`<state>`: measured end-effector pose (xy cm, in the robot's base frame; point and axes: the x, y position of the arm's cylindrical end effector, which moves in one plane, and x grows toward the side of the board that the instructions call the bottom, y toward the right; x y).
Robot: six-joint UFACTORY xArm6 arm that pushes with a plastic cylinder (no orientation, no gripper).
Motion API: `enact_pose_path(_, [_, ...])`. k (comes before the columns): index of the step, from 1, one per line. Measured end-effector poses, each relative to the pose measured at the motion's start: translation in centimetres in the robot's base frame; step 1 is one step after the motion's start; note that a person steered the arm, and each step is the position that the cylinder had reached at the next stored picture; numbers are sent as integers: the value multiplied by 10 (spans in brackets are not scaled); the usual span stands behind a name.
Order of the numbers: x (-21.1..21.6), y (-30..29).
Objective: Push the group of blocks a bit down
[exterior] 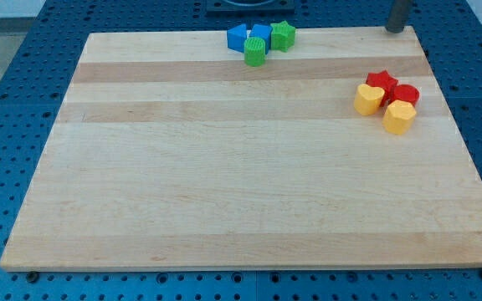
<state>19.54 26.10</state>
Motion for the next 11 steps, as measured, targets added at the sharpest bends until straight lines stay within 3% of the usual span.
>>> enact_pose_path(2, [0, -7])
enact_pose_path(5, [-1, -151])
enact_pose_path(11, [35, -344])
